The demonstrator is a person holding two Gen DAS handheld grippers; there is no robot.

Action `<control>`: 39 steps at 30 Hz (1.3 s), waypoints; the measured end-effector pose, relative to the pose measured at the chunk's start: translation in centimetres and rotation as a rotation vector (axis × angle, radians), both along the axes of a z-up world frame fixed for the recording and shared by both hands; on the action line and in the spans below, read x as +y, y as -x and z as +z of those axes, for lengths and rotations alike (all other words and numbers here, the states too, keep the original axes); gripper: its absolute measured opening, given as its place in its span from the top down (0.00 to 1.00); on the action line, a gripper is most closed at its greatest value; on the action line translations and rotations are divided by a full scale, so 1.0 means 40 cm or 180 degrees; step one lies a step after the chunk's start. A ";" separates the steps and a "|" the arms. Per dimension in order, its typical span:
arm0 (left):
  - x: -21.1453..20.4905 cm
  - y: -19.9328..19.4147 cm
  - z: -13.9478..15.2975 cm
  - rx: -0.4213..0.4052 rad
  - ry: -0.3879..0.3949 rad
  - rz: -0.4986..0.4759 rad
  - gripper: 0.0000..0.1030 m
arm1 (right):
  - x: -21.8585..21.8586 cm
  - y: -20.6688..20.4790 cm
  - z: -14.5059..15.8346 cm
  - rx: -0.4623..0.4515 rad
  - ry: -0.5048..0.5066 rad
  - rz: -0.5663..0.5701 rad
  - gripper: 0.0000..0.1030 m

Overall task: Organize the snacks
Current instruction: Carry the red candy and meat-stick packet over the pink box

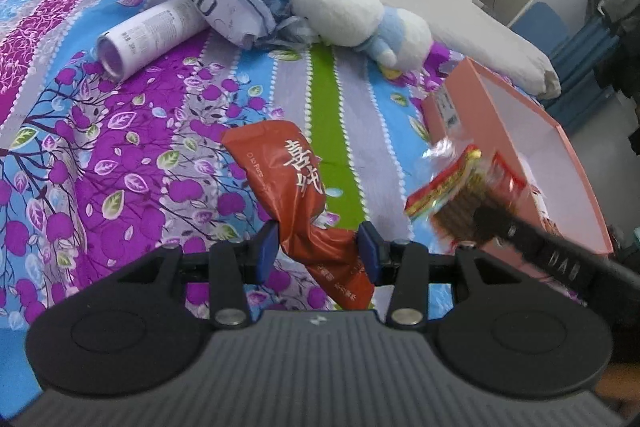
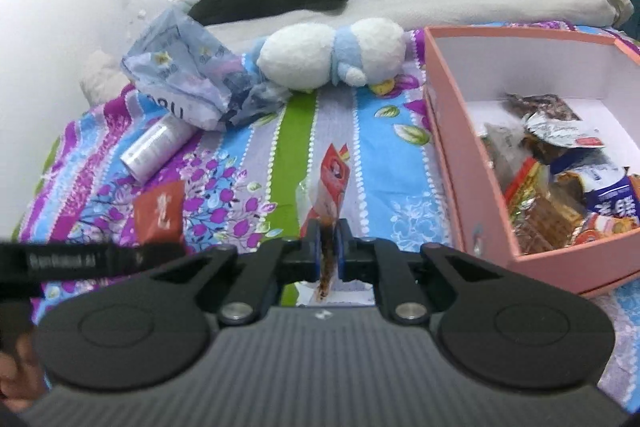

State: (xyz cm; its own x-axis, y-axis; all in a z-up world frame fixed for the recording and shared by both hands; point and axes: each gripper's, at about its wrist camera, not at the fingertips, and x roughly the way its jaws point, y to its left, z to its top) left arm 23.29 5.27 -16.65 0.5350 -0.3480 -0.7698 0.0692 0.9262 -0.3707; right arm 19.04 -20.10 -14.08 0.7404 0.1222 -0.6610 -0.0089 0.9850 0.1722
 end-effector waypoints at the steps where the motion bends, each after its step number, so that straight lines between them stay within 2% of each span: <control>1: -0.005 0.006 0.004 0.0003 -0.0027 -0.0010 0.53 | -0.005 0.005 0.007 -0.0026 0.0006 -0.0006 0.89; 8: -0.047 -0.008 0.080 -0.0094 -0.0047 -0.0112 0.53 | -0.041 0.025 0.071 -0.0161 -0.0020 -0.0080 0.90; 14: -0.128 -0.051 0.213 -0.0391 -0.0066 -0.0317 0.53 | -0.098 0.027 0.179 -0.0399 0.0026 -0.0150 0.89; 21: -0.276 -0.110 0.388 -0.0791 -0.0067 -0.0552 0.53 | -0.204 0.013 0.314 -0.0722 0.0105 -0.0290 0.89; 27: -0.424 -0.152 0.492 -0.1035 -0.0031 -0.0795 0.53 | -0.308 0.002 0.407 -0.0924 0.0233 -0.0403 0.89; 30: -0.502 -0.179 0.508 -0.1074 -0.0028 -0.0917 0.53 | -0.363 -0.006 0.425 -0.0975 0.0315 -0.0499 0.89; 33: -0.582 -0.211 0.494 -0.1057 -0.0061 -0.1044 0.53 | -0.429 -0.025 0.408 -0.0931 0.0374 -0.0628 0.89; 36: -0.658 -0.257 0.443 -0.0906 -0.0060 -0.1155 0.53 | -0.489 -0.047 0.359 -0.0787 0.0384 -0.0754 0.89; 39: -0.726 -0.299 0.361 -0.0727 -0.0157 -0.1275 0.53 | -0.550 -0.076 0.281 -0.0549 0.0299 -0.0871 0.89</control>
State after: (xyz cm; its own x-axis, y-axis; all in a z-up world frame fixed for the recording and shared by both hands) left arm 35.23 -23.77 -2.23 0.5237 -0.5277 -0.6688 0.4998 0.8261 -0.2604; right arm 22.09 -42.12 -2.85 0.8392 -0.1521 -0.5221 0.2371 0.9664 0.0996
